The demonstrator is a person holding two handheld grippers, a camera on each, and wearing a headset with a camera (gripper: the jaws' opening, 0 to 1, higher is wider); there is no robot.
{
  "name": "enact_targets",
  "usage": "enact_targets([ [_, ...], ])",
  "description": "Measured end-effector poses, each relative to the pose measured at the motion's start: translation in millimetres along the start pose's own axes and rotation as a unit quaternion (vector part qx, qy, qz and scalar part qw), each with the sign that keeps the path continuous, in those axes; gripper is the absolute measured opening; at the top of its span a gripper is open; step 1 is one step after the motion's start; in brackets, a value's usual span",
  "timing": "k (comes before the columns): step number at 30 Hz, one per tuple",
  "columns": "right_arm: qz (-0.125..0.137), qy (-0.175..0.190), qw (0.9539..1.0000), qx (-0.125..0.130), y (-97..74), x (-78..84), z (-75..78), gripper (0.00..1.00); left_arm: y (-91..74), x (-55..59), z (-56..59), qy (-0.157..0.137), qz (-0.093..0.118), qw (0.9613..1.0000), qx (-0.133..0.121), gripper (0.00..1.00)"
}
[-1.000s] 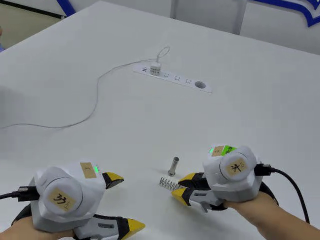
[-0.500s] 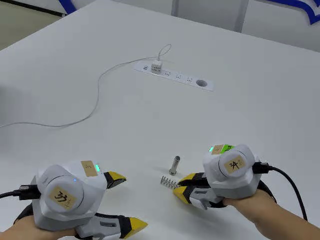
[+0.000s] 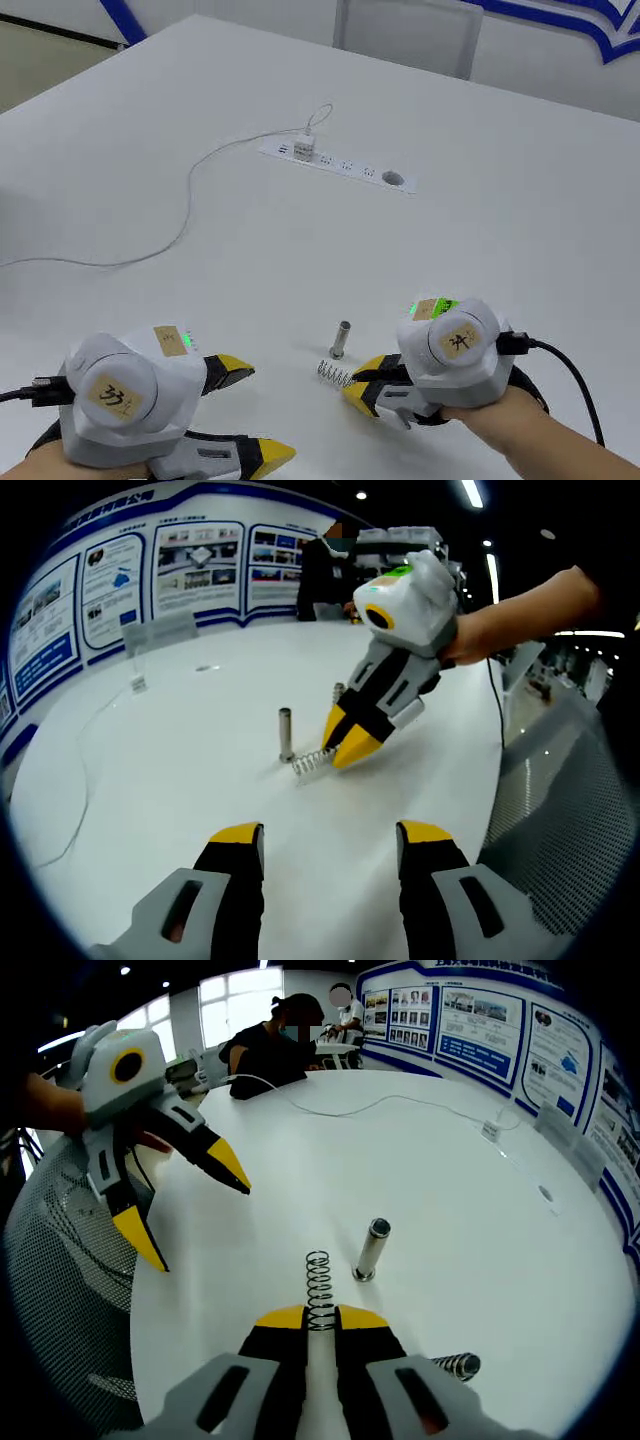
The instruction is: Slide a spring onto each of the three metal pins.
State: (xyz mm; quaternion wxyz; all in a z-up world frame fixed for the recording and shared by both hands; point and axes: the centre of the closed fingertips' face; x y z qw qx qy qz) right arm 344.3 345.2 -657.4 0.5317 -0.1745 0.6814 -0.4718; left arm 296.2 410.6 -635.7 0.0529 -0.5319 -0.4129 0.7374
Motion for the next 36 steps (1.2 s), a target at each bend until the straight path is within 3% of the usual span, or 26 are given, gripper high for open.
enact_targets([
  [4,0.006,-0.017,0.9998,0.005,-12.1,-2.9,-0.3,0.10,3.5,1.0,11.4,0.021,-0.004,0.9996,0.018,0.50],
  [7,0.009,-0.026,0.9996,0.008,-21.2,-3.3,-0.5,0.10,4.2,-0.6,13.5,0.029,-0.003,0.9994,0.020,0.50],
  [11,0.014,-0.041,0.9990,0.012,-34.2,-3.1,-4.6,0.10,3.9,-10.4,13.0,0.034,0.010,0.9991,0.021,0.47],
  [13,0.011,-0.056,0.9983,0.013,-39.5,-2.1,-7.3,0.10,3.9,-15.9,13.1,0.052,0.007,0.9984,0.019,0.46],
  [16,-0.001,-0.092,0.9955,0.022,-47.3,1.5,-9.8,0.10,3.1,-23.7,15.7,0.091,0.002,0.9956,0.021,0.45],
  [19,0.001,-0.099,0.9949,0.021,-55.2,2.7,-15.0,0.10,3.2,-32.6,21.4,0.125,-0.001,0.9918,0.027,0.44],
  [25,0.016,-0.114,0.9932,0.019,-72.0,-3.1,-26.2,0.10,7.4,-54.3,33.2,0.148,0.013,0.9882,0.038,0.40],
  [31,0.016,-0.148,0.9887,0.022,-84.6,-4.1,-33.8,0.10,11.4,-72.4,47.7,0.193,0.018,0.9795,0.055,0.38],
  [36,0.024,-0.161,0.9866,0.015,-93.4,-7.6,-42.6,0.10,9.3,-84.9,54.6,0.209,0.028,0.9752,0.068,0.32],
])
Point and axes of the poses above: the centre of the closed fingertips' face, and the gripper's own axes: y roughly forward along the fingers, z roughly to its right, x roughly out of its underside, and after that the axes turned 9 degrees about -z, right-handed
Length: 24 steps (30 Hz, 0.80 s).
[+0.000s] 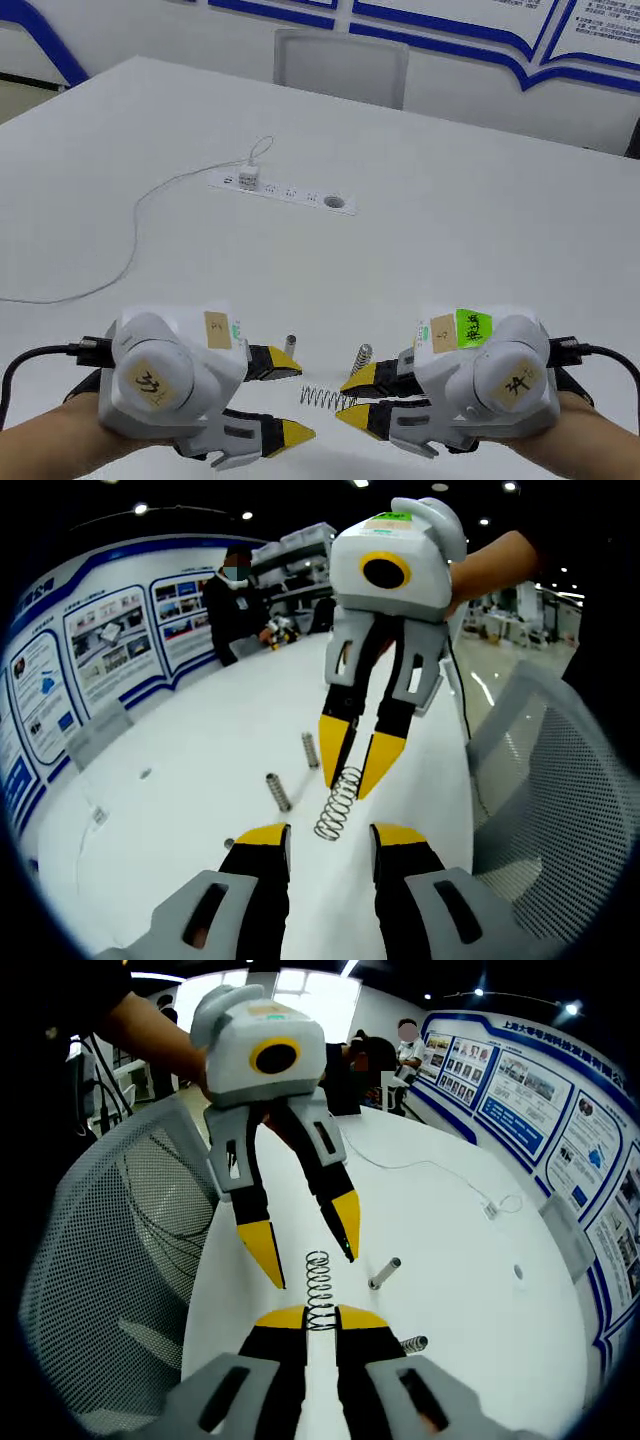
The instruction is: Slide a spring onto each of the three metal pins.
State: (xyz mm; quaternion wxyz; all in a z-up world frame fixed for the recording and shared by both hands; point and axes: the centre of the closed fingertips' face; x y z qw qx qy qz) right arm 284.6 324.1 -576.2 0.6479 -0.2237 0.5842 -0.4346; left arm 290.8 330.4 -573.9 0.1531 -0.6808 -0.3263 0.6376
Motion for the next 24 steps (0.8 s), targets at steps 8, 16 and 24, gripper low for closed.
enact_targets([
  [8,0.009,-0.007,0.9999,0.000,-7.2,-7.2,-2.0,0.10,-0.5,-7.5,4.0,0.029,0.000,0.9994,0.017,0.24],
  [16,0.009,-0.017,0.9998,-0.003,-9.4,-9.0,-4.4,0.10,-0.9,-9.8,7.4,0.036,-0.001,0.9990,0.028,0.16],
  [24,0.009,-0.023,0.9997,-0.004,-11.9,-10.0,-3.8,0.10,1.6,-10.6,8.2,0.064,-0.005,0.9976,0.025,0.12],
])
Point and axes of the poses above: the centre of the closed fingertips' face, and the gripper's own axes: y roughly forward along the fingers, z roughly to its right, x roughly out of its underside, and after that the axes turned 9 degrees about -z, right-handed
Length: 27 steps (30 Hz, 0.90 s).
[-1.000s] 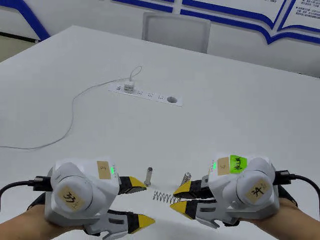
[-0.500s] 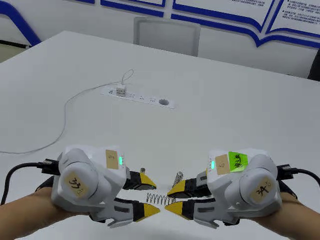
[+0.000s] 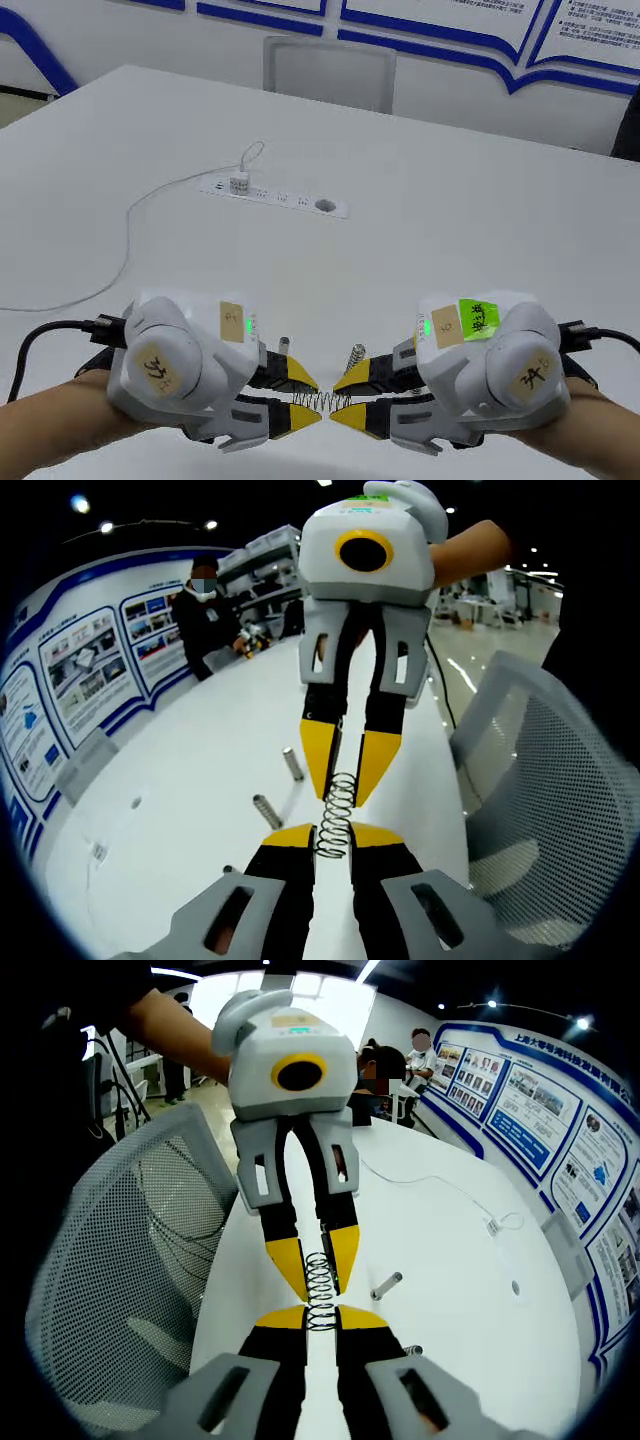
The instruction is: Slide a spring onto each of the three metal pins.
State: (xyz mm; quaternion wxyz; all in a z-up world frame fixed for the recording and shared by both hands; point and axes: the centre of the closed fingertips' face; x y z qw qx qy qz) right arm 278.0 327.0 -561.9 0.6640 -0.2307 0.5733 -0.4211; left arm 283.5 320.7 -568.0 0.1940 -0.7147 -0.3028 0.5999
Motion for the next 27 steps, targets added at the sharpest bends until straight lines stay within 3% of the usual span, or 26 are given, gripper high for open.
enact_targets([
  [4,0.001,0.003,1.0000,0.000,-3.1,0.2,2.1,0.10,0.7,-2.0,0.9,0.018,0.001,0.9998,0.003,0.11],
  [12,0.009,0.022,0.9997,-0.005,-4.8,3.2,1.9,0.12,1.2,-5.1,4.1,0.021,0.004,0.9997,0.012,0.10],
  [16,-0.002,0.023,0.9997,-0.006,-2.4,9.1,1.2,0.18,-0.4,-9.4,5.2,0.021,0.012,0.9996,0.014,0.10],
  [27,0.023,0.047,0.9983,-0.028,-7.5,5.8,-2.5,0.11,-0.8,-9.9,7.8,0.035,0.008,0.9992,0.017,0.10],
])
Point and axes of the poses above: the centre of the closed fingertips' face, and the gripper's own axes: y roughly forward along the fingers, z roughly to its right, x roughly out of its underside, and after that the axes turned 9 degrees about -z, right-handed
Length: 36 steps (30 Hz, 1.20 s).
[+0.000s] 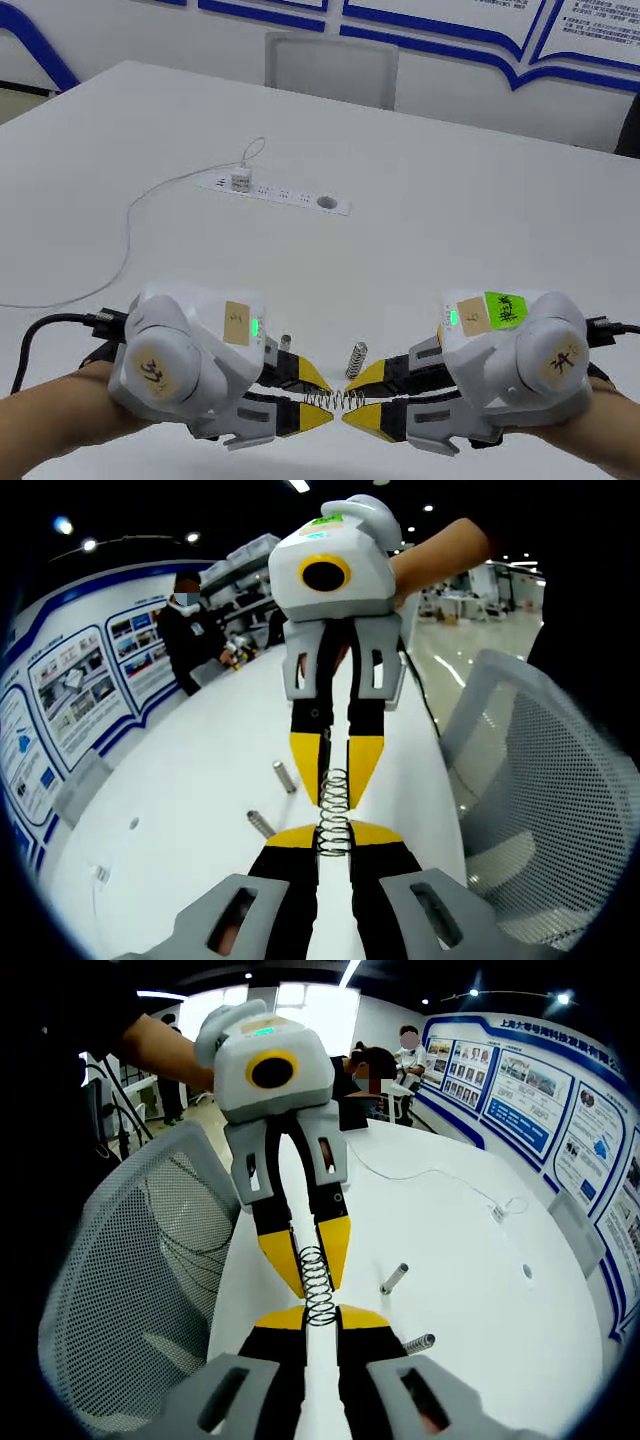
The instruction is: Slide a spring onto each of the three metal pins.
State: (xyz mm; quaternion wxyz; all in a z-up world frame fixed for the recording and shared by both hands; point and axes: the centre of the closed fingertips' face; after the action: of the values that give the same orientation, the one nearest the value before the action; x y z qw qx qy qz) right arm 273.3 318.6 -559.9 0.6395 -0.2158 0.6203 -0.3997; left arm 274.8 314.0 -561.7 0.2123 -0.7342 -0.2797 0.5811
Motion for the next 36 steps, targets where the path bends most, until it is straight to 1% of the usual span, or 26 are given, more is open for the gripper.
enact_targets([
  [3,0.011,0.009,0.9999,-0.008,-3.2,-3.8,-1.1,0.11,0.7,0.5,0.9,0.001,-0.002,1.0000,0.000,0.10],
  [6,0.029,0.020,0.9993,-0.015,-7.5,-10.9,-1.9,0.11,1.1,1.2,1.0,0.002,-0.003,1.0000,-0.002,0.10],
  [10,0.046,0.034,0.9981,-0.025,-10.0,-17.5,-3.4,0.11,1.2,1.6,0.4,0.003,-0.002,1.0000,-0.006,0.10],
  [12,0.070,0.055,0.9955,-0.031,-11.7,-25.6,-4.4,0.11,0.7,1.9,0.1,0.000,0.000,1.0000,-0.009,0.10],
  [14,0.092,0.074,0.9924,-0.036,-13.9,-32.8,-3.8,0.11,0.0,0.4,0.2,-0.008,0.007,0.9999,-0.011,0.10],
  [16,0.096,0.079,0.9916,-0.036,-14.0,-34.5,-2.3,0.11,-0.7,-0.2,-0.4,-0.014,0.011,0.9997,-0.014,0.10],
  [20,0.098,0.084,0.9911,-0.033,-11.3,-37.2,-1.0,0.11,-1.1,1.6,-2.6,-0.021,0.009,0.9995,-0.019,0.10],
  [24,0.118,0.105,0.9869,-0.035,-11.8,-45.8,1.4,0.11,-2.0,0.0,-4.0,-0.044,0.021,0.9985,-0.023,0.10],
  [27,0.119,0.105,0.9868,-0.033,-10.0,-48.2,1.7,0.11,-3.3,1.9,-4.7,-0.062,0.027,0.9974,-0.025,0.10],
  [31,0.114,0.100,0.9878,-0.035,-5.7,-51.1,-0.6,0.10,-4.6,5.3,-3.1,-0.063,0.023,0.9975,-0.026,0.11],
  [32,0.114,0.100,0.9877,-0.038,-5.3,-51.7,-1.3,0.10,-5.5,5.8,-2.0,-0.068,0.024,0.9971,-0.023,0.11],
  [33,0.116,0.103,0.9872,-0.040,-5.8,-52.6,-1.7,0.10,-6.6,4.3,0.7,-0.087,0.034,0.9956,-0.015,0.11],
  [34,0.117,0.103,0.9869,-0.040,-6.3,-54.2,-1.2,0.10,-8.9,3.3,-1.0,-0.105,0.047,0.9932,-0.018,0.11],
  [35,0.118,0.103,0.9869,-0.039,-6.5,-55.3,-0.7,0.10,-10.8,5.8,-3.5,-0.103,0.046,0.9933,-0.026,0.12],
  [36,0.118,0.102,0.9870,-0.039,-6.6,-56.7,-0.2,0.10,-12.9,6.0,-3.9,-0.102,0.052,0.9930,-0.030,0.12],
])
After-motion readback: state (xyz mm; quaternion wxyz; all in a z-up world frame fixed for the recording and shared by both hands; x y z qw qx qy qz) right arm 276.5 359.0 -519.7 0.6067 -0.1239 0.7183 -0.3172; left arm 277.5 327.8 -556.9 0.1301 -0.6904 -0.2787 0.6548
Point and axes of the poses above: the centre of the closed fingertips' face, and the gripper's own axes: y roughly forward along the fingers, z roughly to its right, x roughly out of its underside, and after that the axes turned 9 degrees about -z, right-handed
